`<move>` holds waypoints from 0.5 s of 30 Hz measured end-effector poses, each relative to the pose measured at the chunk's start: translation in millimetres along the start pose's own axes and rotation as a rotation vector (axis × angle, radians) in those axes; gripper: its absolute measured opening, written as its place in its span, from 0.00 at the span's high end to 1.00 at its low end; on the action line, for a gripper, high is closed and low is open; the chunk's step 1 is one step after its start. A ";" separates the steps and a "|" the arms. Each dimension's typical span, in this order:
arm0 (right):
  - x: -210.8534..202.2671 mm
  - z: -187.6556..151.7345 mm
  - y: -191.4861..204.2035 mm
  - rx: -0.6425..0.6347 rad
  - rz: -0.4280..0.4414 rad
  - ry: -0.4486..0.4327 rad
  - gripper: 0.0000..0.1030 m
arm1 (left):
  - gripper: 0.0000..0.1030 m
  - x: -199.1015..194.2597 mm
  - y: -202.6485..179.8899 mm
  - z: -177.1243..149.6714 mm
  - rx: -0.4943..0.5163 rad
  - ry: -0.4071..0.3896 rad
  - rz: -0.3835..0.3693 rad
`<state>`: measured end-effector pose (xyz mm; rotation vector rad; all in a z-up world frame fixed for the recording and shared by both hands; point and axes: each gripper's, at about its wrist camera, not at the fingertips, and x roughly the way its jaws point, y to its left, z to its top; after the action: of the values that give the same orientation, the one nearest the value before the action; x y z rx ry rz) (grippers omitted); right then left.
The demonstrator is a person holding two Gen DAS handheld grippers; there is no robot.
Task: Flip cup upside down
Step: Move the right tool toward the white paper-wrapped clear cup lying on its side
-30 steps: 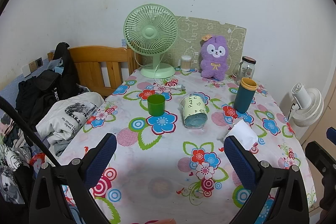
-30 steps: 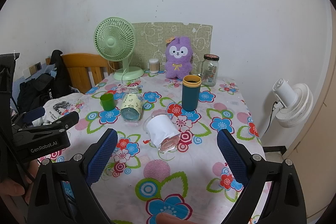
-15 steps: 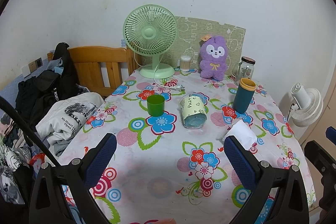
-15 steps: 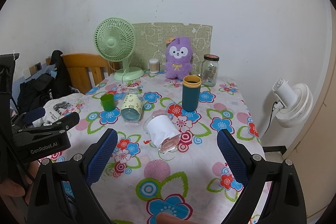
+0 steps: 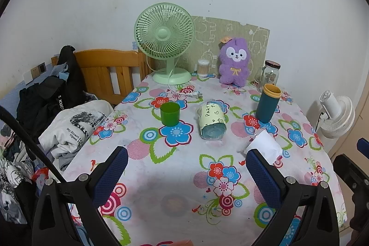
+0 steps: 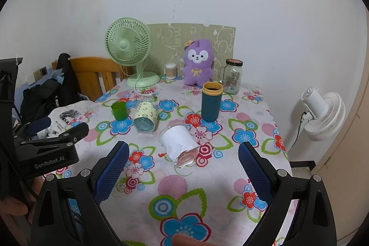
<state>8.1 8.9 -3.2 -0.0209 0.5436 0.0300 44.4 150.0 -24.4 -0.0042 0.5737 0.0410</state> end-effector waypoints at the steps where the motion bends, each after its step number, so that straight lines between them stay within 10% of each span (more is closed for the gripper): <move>1: 3.5 0.5 -2.1 0.003 0.001 0.007 0.06 | 0.00 1.6 -1.0 0.0 0.000 0.006 0.000; 15: 65.0 6.9 -18.3 -0.010 0.023 0.107 0.06 | 0.00 45.2 -8.2 1.2 0.015 0.070 -0.003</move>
<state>67.9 -7.8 -30.7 -0.0258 0.6506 0.0537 83.3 143.6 -47.9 0.0078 0.6444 0.0341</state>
